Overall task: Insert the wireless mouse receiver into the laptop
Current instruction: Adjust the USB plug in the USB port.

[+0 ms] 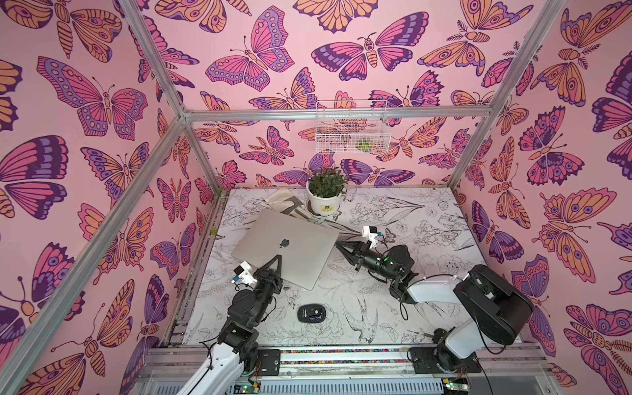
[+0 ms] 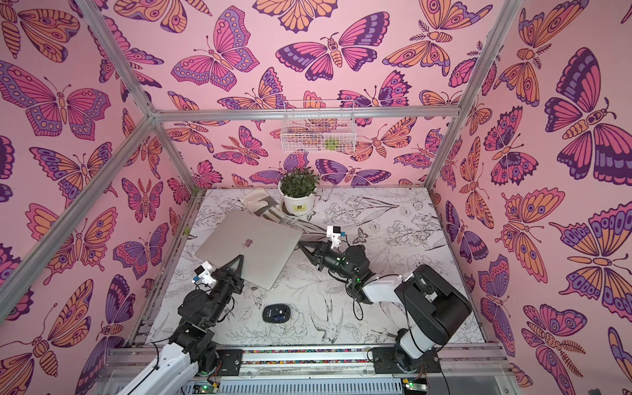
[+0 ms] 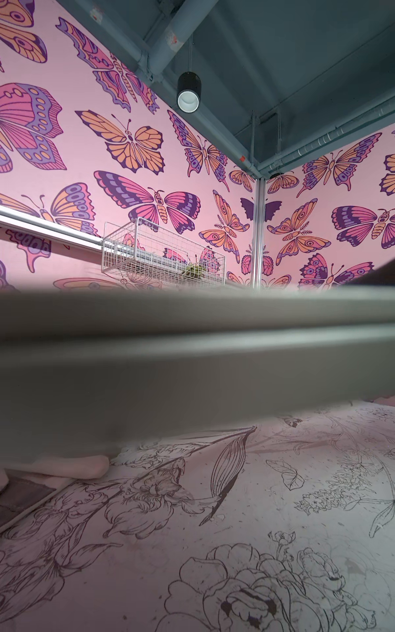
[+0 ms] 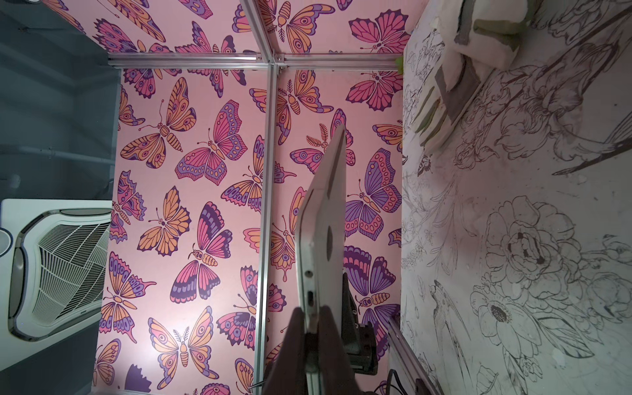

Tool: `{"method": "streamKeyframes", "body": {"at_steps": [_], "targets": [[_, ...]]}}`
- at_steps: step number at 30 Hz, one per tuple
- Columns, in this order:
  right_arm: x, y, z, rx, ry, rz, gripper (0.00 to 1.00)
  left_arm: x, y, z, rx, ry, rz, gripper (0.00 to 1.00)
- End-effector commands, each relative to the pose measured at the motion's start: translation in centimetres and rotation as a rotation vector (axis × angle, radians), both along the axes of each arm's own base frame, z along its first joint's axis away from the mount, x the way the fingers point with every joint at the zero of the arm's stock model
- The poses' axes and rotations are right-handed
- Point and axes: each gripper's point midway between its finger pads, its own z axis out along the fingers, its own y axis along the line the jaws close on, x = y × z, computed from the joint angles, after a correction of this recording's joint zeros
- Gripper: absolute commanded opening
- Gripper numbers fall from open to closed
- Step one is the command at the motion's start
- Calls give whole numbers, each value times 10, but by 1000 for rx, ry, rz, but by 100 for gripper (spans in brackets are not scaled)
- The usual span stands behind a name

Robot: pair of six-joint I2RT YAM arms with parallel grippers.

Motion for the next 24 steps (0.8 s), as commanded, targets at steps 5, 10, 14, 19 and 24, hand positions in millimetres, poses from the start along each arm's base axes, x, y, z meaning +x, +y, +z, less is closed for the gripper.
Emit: {"method": "streamKeyframes", "body": {"at_steps": [5, 10, 14, 19, 24], "targets": [[-8, 3, 85, 177, -230, 28, 0, -5, -35, 1, 133, -49, -171, 0], [4, 11, 75, 173, -192, 23, 0, -6, -41, 8, 140, -77, -198, 0], [11, 13, 74, 183, -174, 3, 0, -7, -45, 8, 143, -84, -222, 0], [15, 19, 71, 184, -163, 2, 0, -7, -50, 13, 130, -108, -240, 0], [16, 23, 60, 170, -136, 10, 0, -5, -54, 16, 117, -124, -249, 0]]}}
